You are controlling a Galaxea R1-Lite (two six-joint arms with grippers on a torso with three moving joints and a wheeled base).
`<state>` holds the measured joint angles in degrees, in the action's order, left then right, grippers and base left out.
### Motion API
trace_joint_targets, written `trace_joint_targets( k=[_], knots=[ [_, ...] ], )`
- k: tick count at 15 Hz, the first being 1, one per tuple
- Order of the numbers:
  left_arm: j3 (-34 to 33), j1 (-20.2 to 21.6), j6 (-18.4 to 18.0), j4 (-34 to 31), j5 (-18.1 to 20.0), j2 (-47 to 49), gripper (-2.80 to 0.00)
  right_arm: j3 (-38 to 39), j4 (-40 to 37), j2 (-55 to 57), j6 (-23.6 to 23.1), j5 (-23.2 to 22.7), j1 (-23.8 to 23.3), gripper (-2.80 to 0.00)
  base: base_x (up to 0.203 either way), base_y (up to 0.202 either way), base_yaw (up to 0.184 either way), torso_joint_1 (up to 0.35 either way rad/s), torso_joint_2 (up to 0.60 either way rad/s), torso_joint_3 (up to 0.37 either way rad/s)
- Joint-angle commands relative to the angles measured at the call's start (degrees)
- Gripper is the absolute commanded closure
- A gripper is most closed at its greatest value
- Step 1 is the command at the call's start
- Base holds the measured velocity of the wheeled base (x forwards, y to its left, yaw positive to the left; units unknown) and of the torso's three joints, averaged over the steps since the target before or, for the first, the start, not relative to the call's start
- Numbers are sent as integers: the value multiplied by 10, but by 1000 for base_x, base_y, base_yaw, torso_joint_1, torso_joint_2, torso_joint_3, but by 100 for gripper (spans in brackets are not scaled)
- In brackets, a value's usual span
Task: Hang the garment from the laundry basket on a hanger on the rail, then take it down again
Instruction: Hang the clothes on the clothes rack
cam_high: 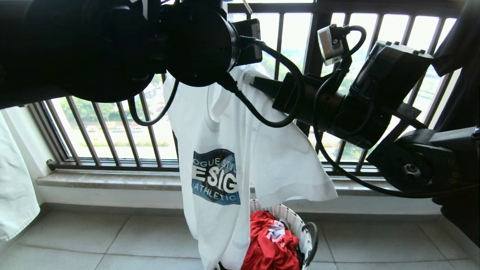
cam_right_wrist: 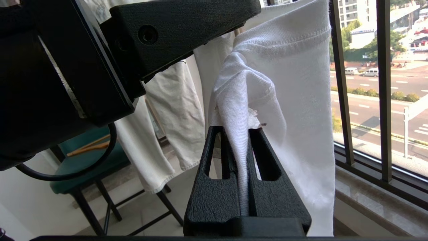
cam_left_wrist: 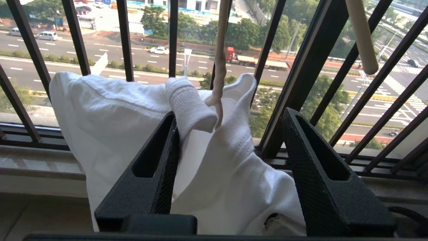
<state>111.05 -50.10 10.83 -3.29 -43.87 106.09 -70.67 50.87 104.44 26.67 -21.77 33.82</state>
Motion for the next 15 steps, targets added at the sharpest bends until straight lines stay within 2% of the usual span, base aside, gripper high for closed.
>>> trace_joint_targets(
  k=[1,5,11,15],
  knots=[
    [-17,-11,0,-1,-2,-10,-280,0,4,0,2,-1,-1,0,0,0,0,0,0,0],
    [-65,-28,-6,-1,-2,-33,-280,-1,32,-1,38,-6,-9,0,0,0,0,0,0,0],
    [-97,-33,-19,0,-2,-55,-280,0,34,-1,43,-8,-10,0,0,0,0,0,0,0],
    [-126,-58,-24,-1,-2,-84,-280,-1,34,0,43,-8,-11,0,0,0,0,0,0,0]
  ],
)
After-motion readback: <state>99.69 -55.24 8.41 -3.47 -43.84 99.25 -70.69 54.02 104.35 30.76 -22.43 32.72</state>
